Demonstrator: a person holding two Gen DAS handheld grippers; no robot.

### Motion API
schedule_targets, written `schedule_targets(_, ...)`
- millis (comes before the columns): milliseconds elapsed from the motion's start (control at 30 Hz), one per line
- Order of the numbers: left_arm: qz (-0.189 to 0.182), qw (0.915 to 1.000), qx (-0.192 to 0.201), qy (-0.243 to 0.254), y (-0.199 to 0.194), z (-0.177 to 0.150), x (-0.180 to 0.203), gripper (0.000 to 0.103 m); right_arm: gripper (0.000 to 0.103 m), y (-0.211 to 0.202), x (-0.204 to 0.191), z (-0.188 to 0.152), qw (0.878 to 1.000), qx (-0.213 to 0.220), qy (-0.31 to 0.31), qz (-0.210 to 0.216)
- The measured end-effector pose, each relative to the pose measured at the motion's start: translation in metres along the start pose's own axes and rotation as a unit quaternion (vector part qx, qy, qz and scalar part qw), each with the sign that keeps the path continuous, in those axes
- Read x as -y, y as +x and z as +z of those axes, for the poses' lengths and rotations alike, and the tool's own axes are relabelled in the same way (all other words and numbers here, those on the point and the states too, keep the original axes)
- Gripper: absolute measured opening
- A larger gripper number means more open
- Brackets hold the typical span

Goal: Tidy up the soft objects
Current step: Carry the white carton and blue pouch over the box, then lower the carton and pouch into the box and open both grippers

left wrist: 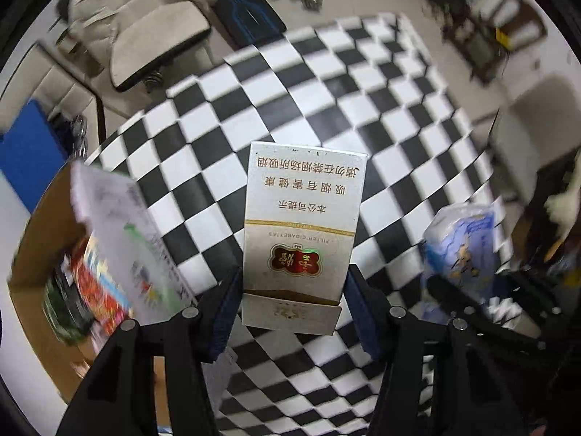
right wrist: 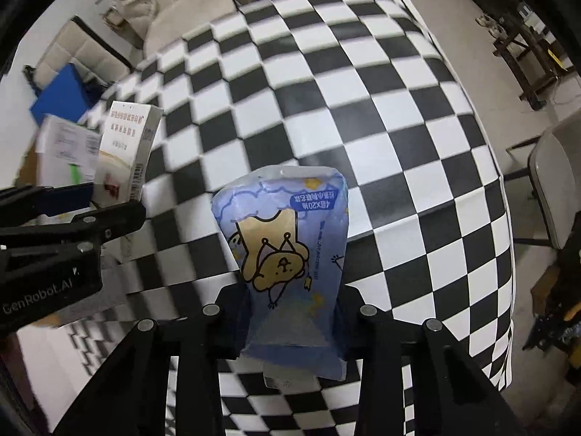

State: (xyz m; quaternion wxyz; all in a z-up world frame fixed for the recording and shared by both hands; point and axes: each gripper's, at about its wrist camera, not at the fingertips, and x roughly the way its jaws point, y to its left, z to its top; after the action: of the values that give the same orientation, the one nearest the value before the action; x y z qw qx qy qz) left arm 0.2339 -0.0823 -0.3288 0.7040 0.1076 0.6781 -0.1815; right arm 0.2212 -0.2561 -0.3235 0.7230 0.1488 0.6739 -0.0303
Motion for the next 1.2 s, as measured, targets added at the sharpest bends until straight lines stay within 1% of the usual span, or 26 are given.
schedule_targets(100, -0.036, 0.9976, 0.034, -0.048, -0.037, -0.012, -0.021, 0.054, 0.038, -0.036, -0.004, -0.004, 0.999, 0.021, -0.017, 0.017)
schedule_targets(133, -0.05, 0.9955, 0.046, -0.066, -0.061, -0.001, -0.033, 0.054, 0.038, -0.047, -0.009, -0.005, 0.999, 0.026, -0.021, 0.026)
schedule_targets(167, -0.058, 0.9933, 0.057, -0.082, -0.076, -0.003, -0.043, 0.054, 0.038, -0.059, -0.017, -0.007, 0.998, 0.031, -0.026, 0.039)
schedule_targets(200, -0.064, 0.991, 0.068, -0.096, -0.089, -0.003, -0.051, 0.054, 0.038, -0.069, -0.024, -0.01, 0.998, 0.035, -0.031, 0.049)
schedule_targets(233, -0.069, 0.988, 0.079, -0.113, -0.102, -0.013, -0.067, 0.054, 0.038, -0.078, -0.033, -0.012, 0.997, 0.038, -0.039, 0.059)
schedule_targets(300, -0.071, 0.9837, 0.088, -0.14, -0.116, -0.019, -0.102, 0.054, 0.038, -0.088, -0.055, -0.017, 0.994, 0.041, -0.053, 0.084)
schedule_targets(367, -0.069, 0.979, 0.09, -0.169, -0.127, -0.035, -0.139, 0.054, 0.038, -0.098, -0.093, -0.02, 0.991, 0.036, -0.075, 0.108)
schedule_targets(433, -0.061, 0.9754, 0.08, -0.196, -0.124, -0.05, -0.168, 0.054, 0.038, -0.096, -0.127, -0.024, 0.987, 0.027, -0.099, 0.127)
schedule_targets(500, -0.058, 0.9705, 0.066, -0.225, -0.118, -0.061, -0.191, 0.054, 0.038, -0.087, -0.166, -0.031, 0.983, 0.018, -0.125, 0.134)
schedule_targets(600, -0.068, 0.9604, 0.032, -0.268, -0.092, -0.076, -0.227, 0.054, 0.038, -0.066, -0.218, -0.038, 0.978, -0.006, -0.152, 0.14)
schedule_targets(700, -0.08, 0.9521, 0.003, -0.295, -0.065, -0.084, -0.247, 0.054, 0.038, -0.036, -0.254, -0.043, 0.977, -0.038, -0.164, 0.129)
schedule_targets(800, -0.096, 0.9446, -0.024, -0.313, -0.037, -0.088, -0.26, 0.054, 0.038, -0.002, -0.272, -0.043, 0.978, -0.056, -0.173, 0.103)
schedule_targets(900, -0.117, 0.9386, -0.04, -0.322, -0.019, -0.088, -0.266, 0.054, 0.039, 0.017, -0.282, -0.042, 0.979, -0.065, -0.177, 0.082)
schedule_targets(967, -0.129, 0.9368, -0.047, -0.322, -0.011, -0.086, -0.266, 0.055, 0.039, 0.026, -0.285, -0.039, 0.979, -0.068, -0.179, 0.067)
schedule_targets(1067, -0.151, 0.9342, -0.055, -0.318, -0.003, -0.083, -0.265, 0.055, 0.04, 0.037, -0.287, -0.034, 0.98, -0.067, -0.18, 0.056)
schedule_targets(1200, -0.176, 0.9253, -0.073, -0.328, 0.006, -0.082, -0.264, 0.056, 0.046, 0.047, -0.288, -0.028, 0.98, -0.075, -0.177, 0.045)
